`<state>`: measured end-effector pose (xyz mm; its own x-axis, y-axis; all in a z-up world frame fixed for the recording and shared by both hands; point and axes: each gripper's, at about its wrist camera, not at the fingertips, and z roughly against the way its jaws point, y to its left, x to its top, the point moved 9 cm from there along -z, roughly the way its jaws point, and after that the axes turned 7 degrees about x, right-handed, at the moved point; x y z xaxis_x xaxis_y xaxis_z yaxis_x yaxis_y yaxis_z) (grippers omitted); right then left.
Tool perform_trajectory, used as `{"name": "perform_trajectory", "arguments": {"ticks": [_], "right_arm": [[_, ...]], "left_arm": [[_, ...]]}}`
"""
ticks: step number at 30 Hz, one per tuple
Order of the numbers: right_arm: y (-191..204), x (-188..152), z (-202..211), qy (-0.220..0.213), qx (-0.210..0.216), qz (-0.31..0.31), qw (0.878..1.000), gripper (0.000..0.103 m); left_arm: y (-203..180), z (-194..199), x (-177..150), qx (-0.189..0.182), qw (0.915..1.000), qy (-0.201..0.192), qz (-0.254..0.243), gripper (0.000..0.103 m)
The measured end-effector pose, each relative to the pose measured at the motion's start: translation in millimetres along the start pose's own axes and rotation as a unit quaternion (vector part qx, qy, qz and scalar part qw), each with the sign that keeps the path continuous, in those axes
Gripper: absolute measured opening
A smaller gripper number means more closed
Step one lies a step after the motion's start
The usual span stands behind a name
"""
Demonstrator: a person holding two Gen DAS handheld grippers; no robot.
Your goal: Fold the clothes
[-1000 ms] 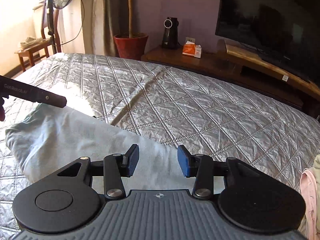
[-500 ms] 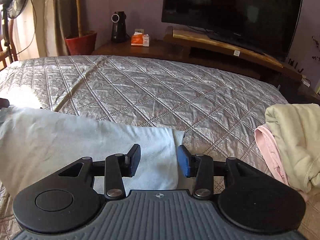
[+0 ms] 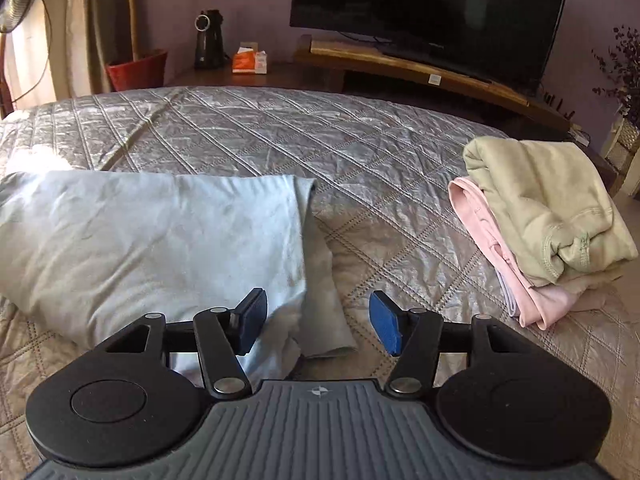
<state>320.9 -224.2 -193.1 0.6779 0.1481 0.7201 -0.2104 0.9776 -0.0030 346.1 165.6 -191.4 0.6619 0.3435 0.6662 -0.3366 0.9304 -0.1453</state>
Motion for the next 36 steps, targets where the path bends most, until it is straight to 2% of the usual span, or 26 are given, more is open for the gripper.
{"name": "perform_trajectory", "arguments": {"ticks": [2, 4, 6, 8, 10, 12, 13, 17, 21, 24, 27, 30, 32, 36], "right_arm": [[32.4, 7.8, 1.7, -0.016, 0.04, 0.021, 0.999, 0.058], [61.3, 13.6, -0.6, -0.025, 0.08, 0.025, 0.996, 0.057], [84.4, 15.8, -7.1, -0.025, 0.108, 0.027, 0.993, 0.057], [93.9, 16.9, -10.7, -0.026, 0.114, 0.03, 0.993, 0.058], [99.2, 18.2, -12.5, -0.029, 0.117, 0.033, 0.992, 0.059], [104.5, 19.5, -14.4, -0.031, 0.12, 0.036, 0.992, 0.059], [107.1, 20.1, -15.3, -0.033, 0.122, 0.038, 0.991, 0.059], [117.8, 22.6, -19.0, -0.038, 0.128, 0.044, 0.99, 0.063], [128.4, 25.1, -22.7, -0.043, 0.135, 0.05, 0.989, 0.063], [135.9, 25.0, -24.3, -0.046, 0.137, 0.065, 0.987, 0.065], [132.6, 15.6, -38.6, -0.004, 0.132, 0.06, 0.989, 0.063], [128.8, 25.0, -33.5, -0.03, 0.139, 0.04, 0.989, 0.062], [129.7, 31.4, -31.4, -0.045, 0.145, 0.033, 0.988, 0.062], [135.7, 37.1, -35.8, -0.05, 0.148, 0.027, 0.987, 0.062]], "left_arm": [[-3.6, 13.8, -6.3, 0.01, 0.9998, -0.001, 0.015, 0.067], [-7.5, 26.4, -16.2, 0.026, 0.9994, 0.003, 0.024, 0.069], [-14.8, 35.2, -27.4, 0.023, 0.9992, 0.007, 0.031, 0.07], [-22.5, 43.6, -39.8, 0.018, 0.999, 0.011, 0.04, 0.079], [-25.1, 45.5, -50.0, 0.009, 0.997, 0.03, 0.07, 0.083], [-24.1, 46.1, -57.8, 0.001, 0.9928, 0.05, 0.109, 0.081], [-20.7, 49.5, -58.9, 0.007, 0.9908, 0.048, 0.127, 0.076], [-12.9, 56.0, -59.6, 0.012, 0.9857, 0.036, 0.164, 0.081], [-9.4, 31.6, -68.3, -0.034, 0.9677, 0.079, 0.237, 0.081], [-6.9, 21.3, -64.0, -0.044, 0.9604, 0.073, 0.265, 0.084], [-3.1, 12.2, -57.6, -0.066, 0.9475, 0.069, 0.305, 0.084], [0.6, 7.0, -52.7, -0.083, 0.9363, 0.06, 0.336, 0.091], [-0.7, 4.4, -51.3, -0.089, 0.933, 0.056, 0.344, 0.096], [-4.2, 2.1, -53.0, -0.099, 0.931, 0.051, 0.348, 0.096]]}}
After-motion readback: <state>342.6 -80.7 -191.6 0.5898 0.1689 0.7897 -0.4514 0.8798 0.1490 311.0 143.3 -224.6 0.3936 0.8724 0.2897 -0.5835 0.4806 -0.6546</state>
